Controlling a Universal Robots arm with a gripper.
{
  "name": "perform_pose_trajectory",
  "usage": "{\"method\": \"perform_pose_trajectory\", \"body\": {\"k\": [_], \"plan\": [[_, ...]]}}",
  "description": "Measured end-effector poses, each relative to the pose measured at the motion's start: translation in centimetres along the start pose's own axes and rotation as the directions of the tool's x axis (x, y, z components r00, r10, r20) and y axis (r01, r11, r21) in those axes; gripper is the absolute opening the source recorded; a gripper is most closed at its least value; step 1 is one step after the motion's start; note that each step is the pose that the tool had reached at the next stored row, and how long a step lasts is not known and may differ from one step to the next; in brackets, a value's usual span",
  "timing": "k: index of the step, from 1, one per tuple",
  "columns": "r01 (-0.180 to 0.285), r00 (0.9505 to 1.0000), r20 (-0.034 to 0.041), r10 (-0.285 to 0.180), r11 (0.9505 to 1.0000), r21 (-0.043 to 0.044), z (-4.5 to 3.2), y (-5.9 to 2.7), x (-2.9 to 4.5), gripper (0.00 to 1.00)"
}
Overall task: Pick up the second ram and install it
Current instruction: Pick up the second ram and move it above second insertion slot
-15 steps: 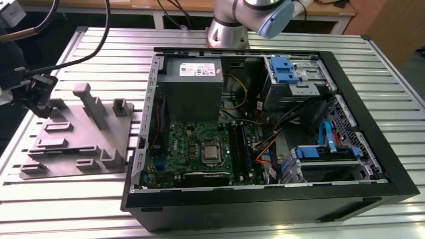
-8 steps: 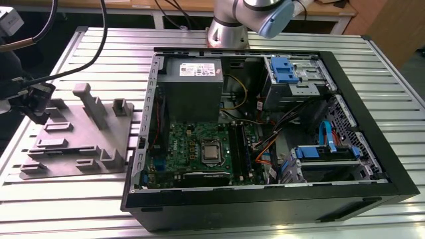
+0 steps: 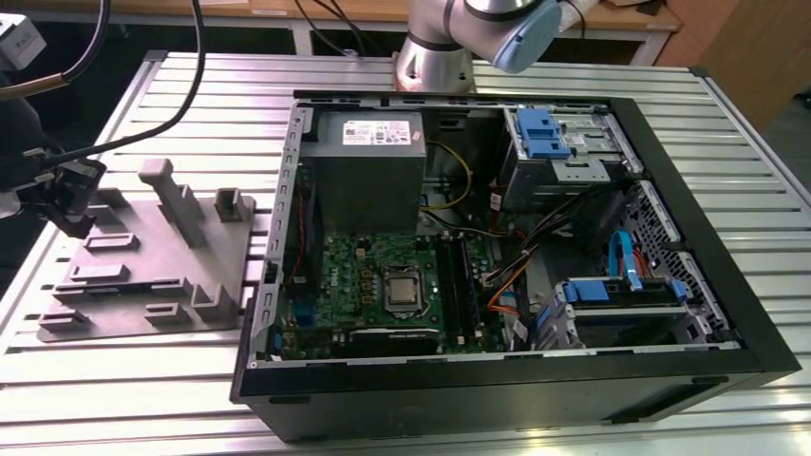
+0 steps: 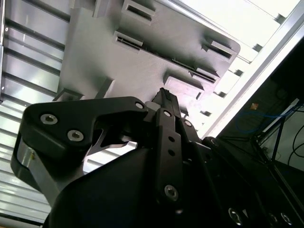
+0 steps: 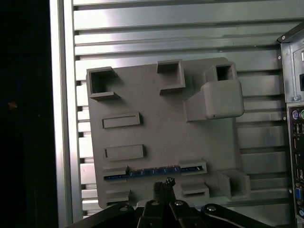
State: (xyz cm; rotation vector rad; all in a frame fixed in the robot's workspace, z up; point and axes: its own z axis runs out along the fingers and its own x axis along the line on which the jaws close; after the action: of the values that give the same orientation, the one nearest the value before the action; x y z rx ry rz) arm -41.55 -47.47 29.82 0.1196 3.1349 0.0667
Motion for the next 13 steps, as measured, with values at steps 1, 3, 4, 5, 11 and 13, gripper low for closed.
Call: {"method": "perform_pose_trajectory", "body": {"k": [1,3,4,5,11,13], "plan": [[0.000,1.0000,0.0000,0.000,1.0000,0.0000,0.00,0.00,0.00,0.10],[0.000,1.0000,0.0000,0.000,1.0000,0.0000,0.01,0.00,0.00,0.10],[0.000,1.0000,0.0000,0.000,1.0000,0.0000,0.01,0.00,0.00,0.10],[0.000,1.0000,0.0000,0.000,1.0000,0.0000,0.01,0.00,0.00,0.10],[0.039,0.9993,-0.0016,-0.039,0.9993,0.0000,0.04,0.00,0.00,0.10],[0.071,0.9974,-0.0030,-0.071,0.9975,-0.0002,0.07,-0.01,0.00,0.10]]}}
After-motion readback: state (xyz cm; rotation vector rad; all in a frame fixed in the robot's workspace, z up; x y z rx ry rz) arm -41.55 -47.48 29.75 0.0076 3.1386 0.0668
